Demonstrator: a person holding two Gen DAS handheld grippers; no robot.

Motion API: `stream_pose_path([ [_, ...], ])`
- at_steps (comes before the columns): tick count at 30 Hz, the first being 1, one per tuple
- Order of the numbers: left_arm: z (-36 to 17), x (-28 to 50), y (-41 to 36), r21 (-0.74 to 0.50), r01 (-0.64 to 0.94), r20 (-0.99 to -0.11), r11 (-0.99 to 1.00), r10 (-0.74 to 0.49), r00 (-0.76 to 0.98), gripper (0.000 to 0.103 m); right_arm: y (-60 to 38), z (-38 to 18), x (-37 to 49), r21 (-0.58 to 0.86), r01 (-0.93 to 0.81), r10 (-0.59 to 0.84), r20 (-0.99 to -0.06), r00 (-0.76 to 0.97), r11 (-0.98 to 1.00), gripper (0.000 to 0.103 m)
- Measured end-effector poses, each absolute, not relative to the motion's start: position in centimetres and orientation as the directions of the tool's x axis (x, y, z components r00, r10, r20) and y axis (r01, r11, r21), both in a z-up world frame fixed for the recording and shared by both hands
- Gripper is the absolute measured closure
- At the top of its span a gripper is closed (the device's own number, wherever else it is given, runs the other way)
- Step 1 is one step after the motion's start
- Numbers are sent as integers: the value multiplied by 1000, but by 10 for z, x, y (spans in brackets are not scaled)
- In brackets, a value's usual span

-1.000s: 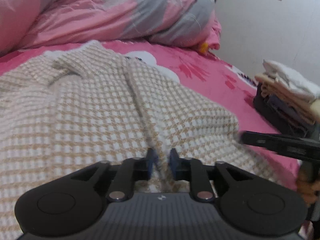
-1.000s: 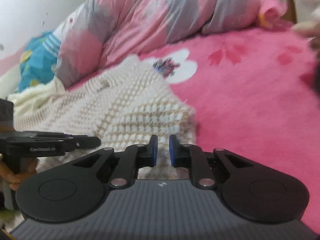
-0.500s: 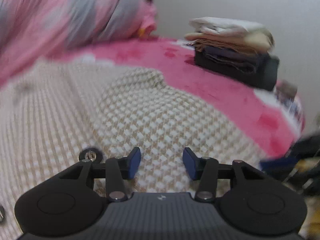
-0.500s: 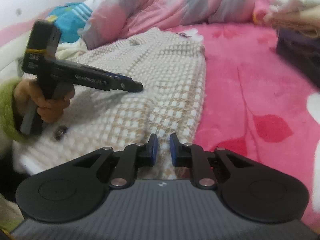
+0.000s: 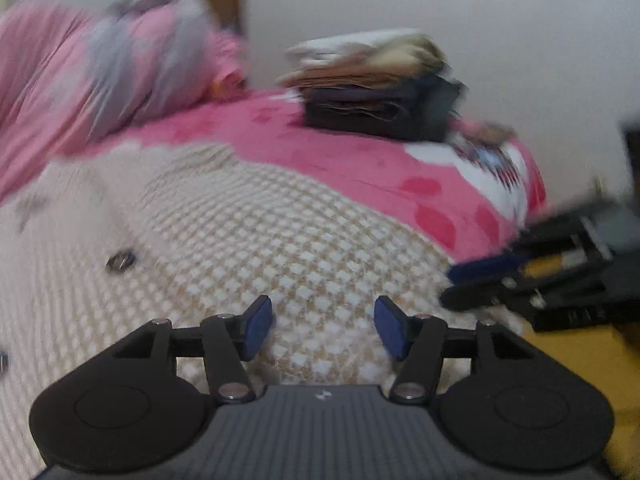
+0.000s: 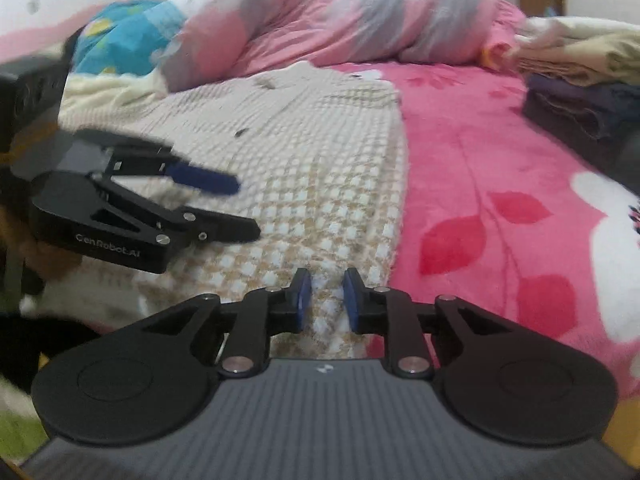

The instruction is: Fold clothes

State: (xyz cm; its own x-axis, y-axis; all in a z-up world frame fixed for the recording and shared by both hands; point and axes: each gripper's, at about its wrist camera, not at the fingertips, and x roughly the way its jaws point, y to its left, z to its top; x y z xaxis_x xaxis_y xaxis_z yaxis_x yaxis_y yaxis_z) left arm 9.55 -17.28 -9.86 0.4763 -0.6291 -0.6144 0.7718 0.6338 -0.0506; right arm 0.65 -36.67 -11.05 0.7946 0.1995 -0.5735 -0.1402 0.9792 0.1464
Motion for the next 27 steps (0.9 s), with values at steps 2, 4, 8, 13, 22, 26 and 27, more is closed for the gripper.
stream_pose_path([
  [2, -92, 88, -161, -105, 754, -586, 648, -653, 480, 26, -364, -99, -6, 151, -132, 193, -529, 826, 980, 84],
  [4, -98, 82, -158, -120, 748, -613, 653, -641, 462, 24, -359, -97, -13, 146, -134, 190, -496, 847, 980, 84],
  [8, -108, 66, -150, -101, 713, -642, 694, -593, 486, 23, -342, -129, 0, 100, -81, 124, -574, 810, 992, 84],
  [13, -81, 52, -115, -166, 637, -574, 753, -599, 558, 8, -333, -100, -15, 65, -58, 83, -518, 851, 996, 79],
  [22, -58, 54, -12, -335, 396, -558, 855, -518, 649, 2, -305, -64, -2, 184, -128, 197, -430, 881, 975, 73],
  [26, -52, 48, 41, -384, 286, -520, 878, -462, 718, 0, -279, -54, 26, 254, -169, 271, -446, 853, 952, 73],
  [27, -51, 47, 54, -392, 262, -515, 882, -446, 732, 0, -271, -52, 33, 262, -176, 282, -452, 846, 949, 73],
])
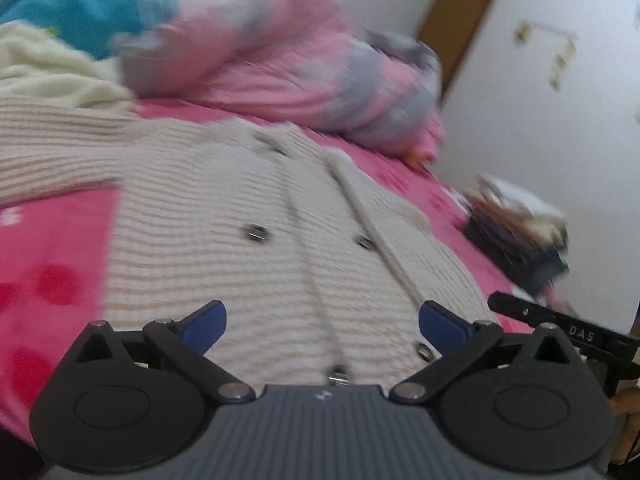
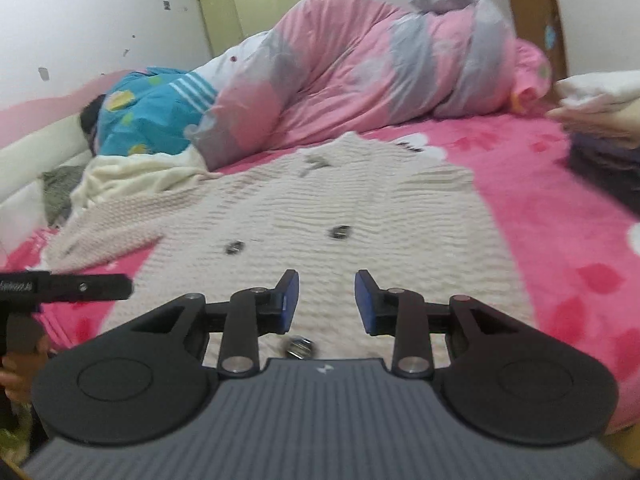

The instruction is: Fold clothes

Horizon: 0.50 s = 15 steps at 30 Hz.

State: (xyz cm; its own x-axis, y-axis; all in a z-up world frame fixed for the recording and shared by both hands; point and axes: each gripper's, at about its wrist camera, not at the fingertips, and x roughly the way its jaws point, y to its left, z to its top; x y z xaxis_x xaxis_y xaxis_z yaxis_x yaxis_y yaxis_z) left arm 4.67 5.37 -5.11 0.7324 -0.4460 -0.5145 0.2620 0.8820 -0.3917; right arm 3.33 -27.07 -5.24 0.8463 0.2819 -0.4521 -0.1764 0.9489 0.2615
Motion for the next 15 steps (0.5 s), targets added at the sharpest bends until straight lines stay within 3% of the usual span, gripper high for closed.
stream_pose_path([
  [9, -59, 50, 176, -473, -13, -486, 881, -249, 838, 0, -190, -57, 99, 351, -261, 418, -516, 748, 899, 73],
  [15, -71, 51, 246, -482, -244, -500, 841, -36, 866, 0, -105, -65, 138, 356, -396, 532, -538, 654, 847, 73],
])
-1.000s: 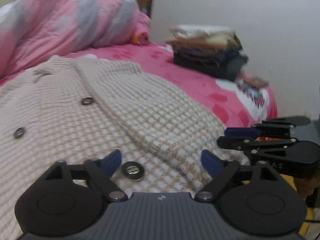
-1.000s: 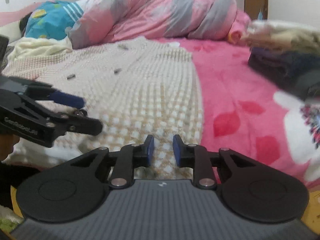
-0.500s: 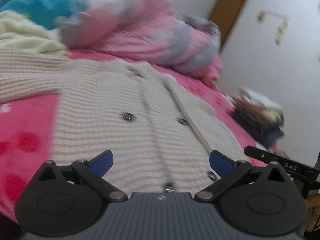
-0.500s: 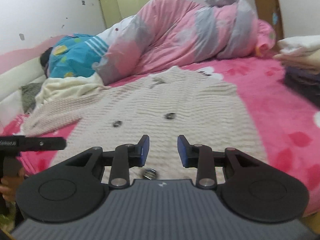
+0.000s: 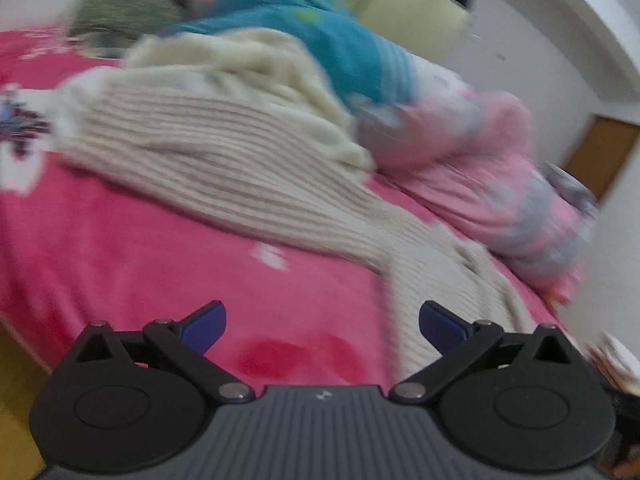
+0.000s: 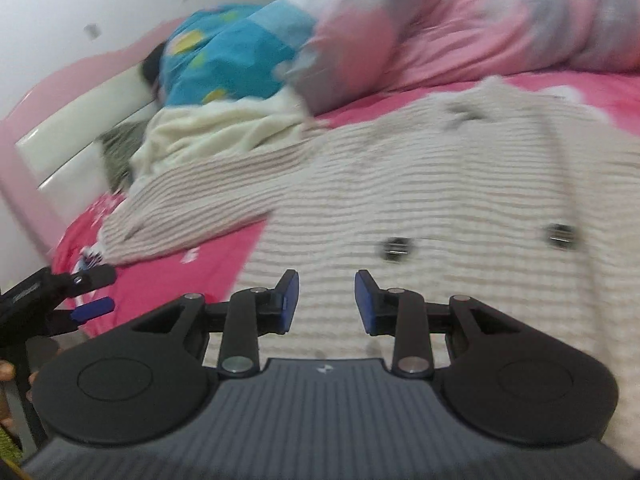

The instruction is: Fold clothes

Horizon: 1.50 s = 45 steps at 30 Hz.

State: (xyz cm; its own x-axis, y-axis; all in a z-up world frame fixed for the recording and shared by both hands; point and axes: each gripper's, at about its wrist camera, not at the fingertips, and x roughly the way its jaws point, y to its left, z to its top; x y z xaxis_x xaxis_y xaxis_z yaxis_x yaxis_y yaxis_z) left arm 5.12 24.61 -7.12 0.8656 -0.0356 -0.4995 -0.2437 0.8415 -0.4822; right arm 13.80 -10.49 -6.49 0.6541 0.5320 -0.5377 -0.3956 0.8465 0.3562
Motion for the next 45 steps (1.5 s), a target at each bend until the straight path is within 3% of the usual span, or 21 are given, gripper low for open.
stream_pose_path([
  [9, -86, 59, 353, -470, -486, -443, 737, 279, 852, 3, -1, -62, 173, 386, -560, 672, -540, 507, 733, 73],
  [13, -88, 81, 395, -433, -474, -414, 767, 297, 860, 9, 38, -58, 188, 417, -600, 718, -536, 444, 683, 73],
  [18, -96, 115, 428, -398, -420, -439, 816, 233, 868, 29, 88, -55, 215, 500, -614, 782, -503, 368, 611, 73],
  [20, -101, 123, 431, -381, -409, -461, 829, 213, 861, 57, 107, -55, 227, 548, -601, 806, -487, 336, 582, 73],
  [21, -103, 124, 430, -373, -401, -457, 837, 211, 864, 62, 116, -56, 232, 568, -592, 814, -483, 323, 571, 73],
  [23, -104, 122, 427, -356, -377, -434, 855, 205, 877, 85, 128, -56, 239, 595, -574, 822, -478, 309, 562, 73],
  [24, -103, 120, 425, -351, -356, -418, 866, 195, 887, 88, 132, -55, 240, 605, -567, 825, -475, 307, 559, 73],
  [29, -83, 84, 392, -315, -236, -288, 919, 145, 947, 91, 139, -39, 233, 599, -587, 836, -447, 319, 544, 72],
  [33, -62, 60, 349, -236, -126, -208, 964, 76, 975, 92, 140, -18, 218, 543, -643, 835, -443, 327, 540, 52],
  [37, -49, 38, 299, -141, -31, -167, 990, 7, 986, 92, 145, 10, 190, 444, -736, 841, -435, 321, 510, 40],
  [41, -47, 24, 258, -69, 46, -158, 997, -56, 986, 92, 153, 29, 151, 255, -826, 817, -451, 359, 503, 25],
  [43, -48, 19, 241, -38, 75, -159, 996, -80, 984, 92, 157, 29, 134, 103, -820, 756, -467, 460, 563, 26],
  [44, -49, 17, 233, -32, 89, -160, 996, -93, 983, 93, 157, 27, 128, 39, -808, 724, -471, 504, 588, 31],
  [45, -50, 16, 227, -33, 101, -161, 994, -105, 981, 93, 156, 25, 126, -4, -797, 700, -478, 531, 603, 46],
])
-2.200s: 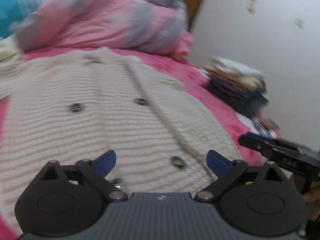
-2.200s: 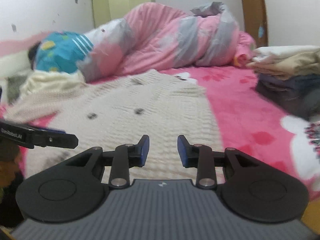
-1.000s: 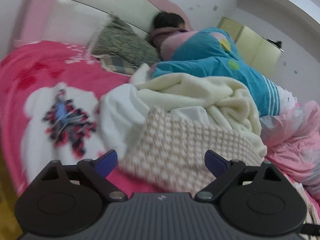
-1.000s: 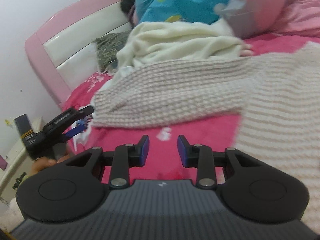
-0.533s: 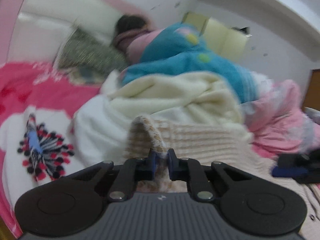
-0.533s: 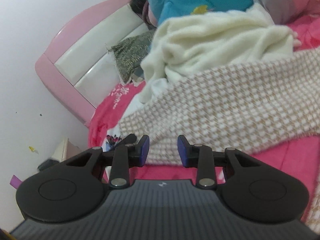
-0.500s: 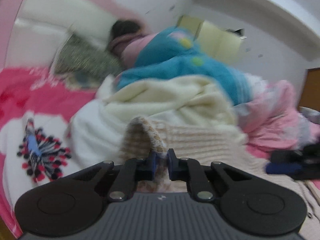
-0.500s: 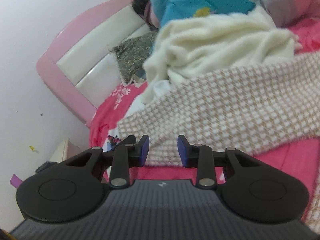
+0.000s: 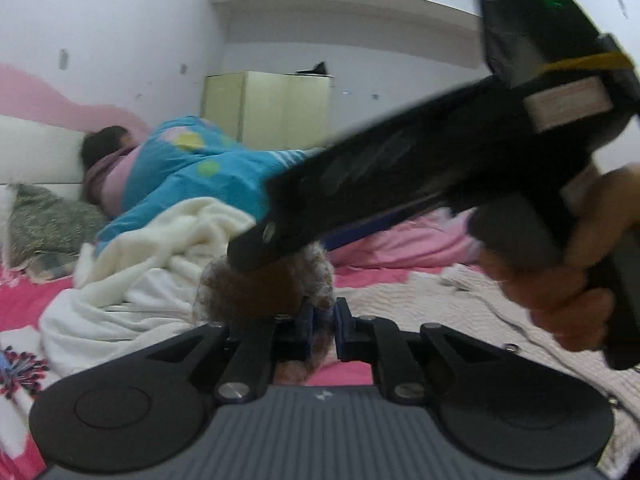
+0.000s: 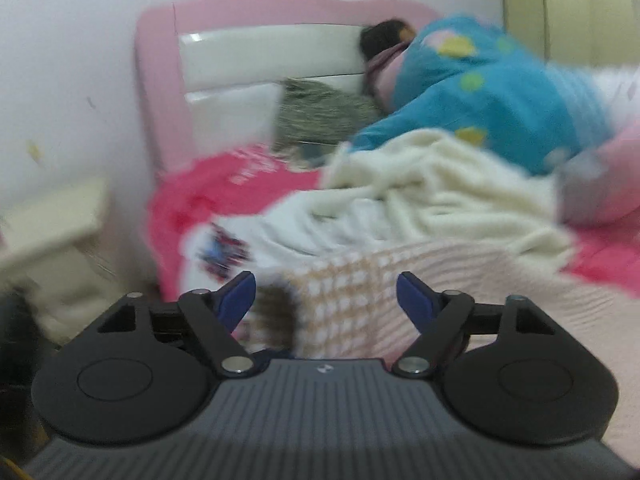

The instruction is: Fold clothes

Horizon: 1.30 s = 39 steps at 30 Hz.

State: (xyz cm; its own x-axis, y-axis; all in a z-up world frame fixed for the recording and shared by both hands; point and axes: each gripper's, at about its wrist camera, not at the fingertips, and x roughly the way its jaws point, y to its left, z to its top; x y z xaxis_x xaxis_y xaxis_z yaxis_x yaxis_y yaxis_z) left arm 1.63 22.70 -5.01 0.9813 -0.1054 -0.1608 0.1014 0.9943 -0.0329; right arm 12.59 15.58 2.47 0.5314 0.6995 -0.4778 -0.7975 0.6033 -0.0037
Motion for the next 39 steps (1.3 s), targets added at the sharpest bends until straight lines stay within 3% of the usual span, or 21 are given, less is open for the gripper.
stream_pose_path([
  [1, -50, 16, 221, -40, 115, -160, 993, -120, 980, 93, 151, 23, 126, -16, -788, 683, -488, 544, 616, 55],
  [3, -50, 15, 210, -55, 152, -153, 987, -159, 975, 99, 135, 22, 129, 7, -764, 661, -507, 553, 645, 87],
  [6, -46, 15, 187, -62, 238, -143, 969, -244, 959, 100, 102, 22, 127, 27, -713, 633, -483, 605, 701, 98],
  [9, -40, 18, 153, -28, 318, -136, 948, -319, 938, 100, 53, 30, 122, 67, -640, 607, -404, 684, 766, 102],
  [14, -36, 29, 96, -39, 450, -117, 892, -451, 885, 100, -44, 47, 104, 168, -472, 500, -252, 828, 866, 103],
  [18, -49, 36, 59, -65, 526, -191, 848, -528, 828, 93, -106, 31, 91, 250, -392, 456, -295, 840, 885, 101],
  [21, -62, 32, 50, -101, 510, -264, 854, -517, 814, 76, -126, 9, 87, 314, -393, 492, -358, 794, 864, 98],
  [23, -70, 26, 63, -166, 440, -307, 883, -470, 828, 54, -128, -3, 90, 361, -418, 542, -390, 744, 834, 97],
  [25, -78, 21, 89, -275, 334, -334, 902, -416, 846, 49, -122, -14, 97, 407, -444, 595, -418, 686, 798, 88],
  [27, -87, 20, 123, -421, 195, -359, 886, -360, 861, 45, -112, -24, 109, 456, -473, 653, -443, 614, 754, 65],
  [29, -98, 22, 158, -552, 53, -385, 832, -311, 869, 42, -98, -34, 121, 504, -489, 701, -457, 548, 712, 56],
  [33, -121, 32, 210, -704, -155, -434, 693, -247, 867, 40, -71, -55, 157, 652, -458, 794, -449, 410, 605, 52],
  [39, -145, 73, 232, -775, -204, -446, 598, -291, 846, 42, -34, -89, 221, 751, -319, 813, -492, 313, 577, 52],
])
